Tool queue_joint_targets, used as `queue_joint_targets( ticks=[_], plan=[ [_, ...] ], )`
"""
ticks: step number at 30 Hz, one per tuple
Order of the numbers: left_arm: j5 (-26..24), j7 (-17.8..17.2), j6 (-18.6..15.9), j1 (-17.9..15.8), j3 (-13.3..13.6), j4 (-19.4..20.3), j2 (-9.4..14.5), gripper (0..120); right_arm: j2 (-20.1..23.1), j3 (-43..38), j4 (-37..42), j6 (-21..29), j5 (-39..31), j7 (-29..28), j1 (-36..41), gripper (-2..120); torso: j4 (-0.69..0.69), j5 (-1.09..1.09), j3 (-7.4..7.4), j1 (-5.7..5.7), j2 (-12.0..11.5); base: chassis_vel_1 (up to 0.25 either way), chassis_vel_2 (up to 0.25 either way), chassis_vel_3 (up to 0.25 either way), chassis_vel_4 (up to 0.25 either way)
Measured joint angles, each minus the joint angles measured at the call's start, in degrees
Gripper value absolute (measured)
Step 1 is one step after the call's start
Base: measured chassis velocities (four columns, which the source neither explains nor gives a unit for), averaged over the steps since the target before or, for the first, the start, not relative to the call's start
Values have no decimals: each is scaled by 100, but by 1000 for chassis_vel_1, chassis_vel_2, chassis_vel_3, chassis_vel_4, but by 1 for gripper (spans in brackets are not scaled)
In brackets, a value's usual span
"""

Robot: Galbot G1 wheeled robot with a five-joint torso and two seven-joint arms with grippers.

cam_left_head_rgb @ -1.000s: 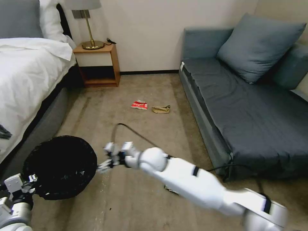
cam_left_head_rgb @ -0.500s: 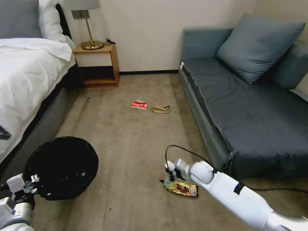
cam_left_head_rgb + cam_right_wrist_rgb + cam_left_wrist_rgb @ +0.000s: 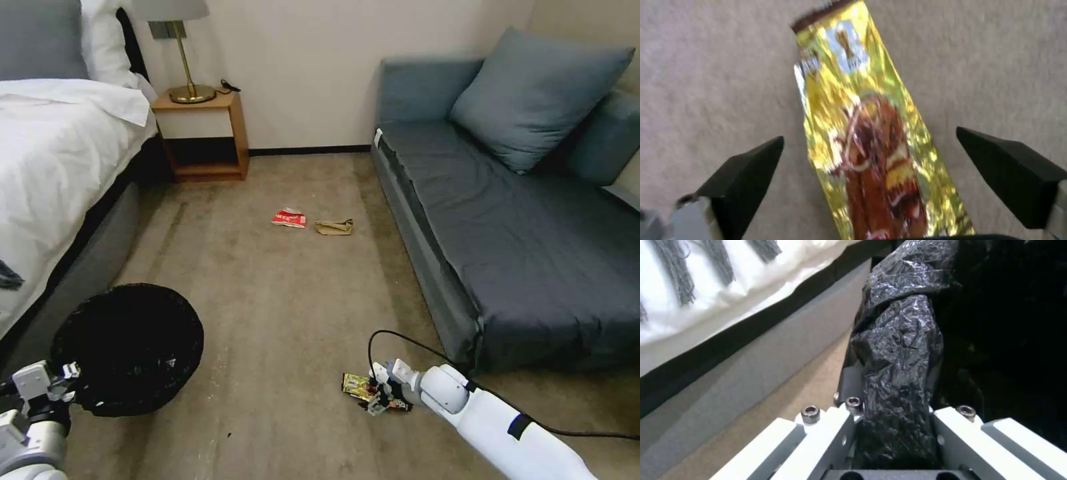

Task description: Pick up the trash bin, then pick up the garbage on the floor and place it into the trash bin.

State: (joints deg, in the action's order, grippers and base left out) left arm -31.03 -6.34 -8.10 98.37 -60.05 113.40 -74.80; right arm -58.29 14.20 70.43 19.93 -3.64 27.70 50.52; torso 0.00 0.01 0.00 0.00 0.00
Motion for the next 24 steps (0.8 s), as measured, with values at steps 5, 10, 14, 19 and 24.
queue_joint_targets(
  ticks=[5, 10, 14, 19, 24],
  plan=[
    [-6, 0, -1, 0, 1, 8, 14, 4, -39, -101, -203, -82, 103, 144, 24, 81, 0, 0, 0, 0, 0, 0, 0, 0, 0],
    [-7, 2, -1, 37, -8, 18, -4, 4, -96, -164, -335, -187, 131, 246, 8, 64, -1, -5, 0, 0, 1, 0, 0, 0, 0],
    [-6, 9, 0, 58, -22, 45, -20, 4, -108, -163, -344, -208, 134, 256, -4, 57, -1, -3, 0, 0, 1, 0, 0, 0, 0],
    [-2, 20, 10, 103, -47, 89, -43, 4, -116, -178, -343, -218, 163, 245, -6, 44, 2, 1, 0, 0, 0, 0, 0, 0, 0],
    [3, 35, 32, 149, -74, 137, -58, 4, -115, -198, -305, -240, 187, 247, 26, 29, 1, 4, 0, 0, 0, 0, 0, 0, 0]
  ],
)
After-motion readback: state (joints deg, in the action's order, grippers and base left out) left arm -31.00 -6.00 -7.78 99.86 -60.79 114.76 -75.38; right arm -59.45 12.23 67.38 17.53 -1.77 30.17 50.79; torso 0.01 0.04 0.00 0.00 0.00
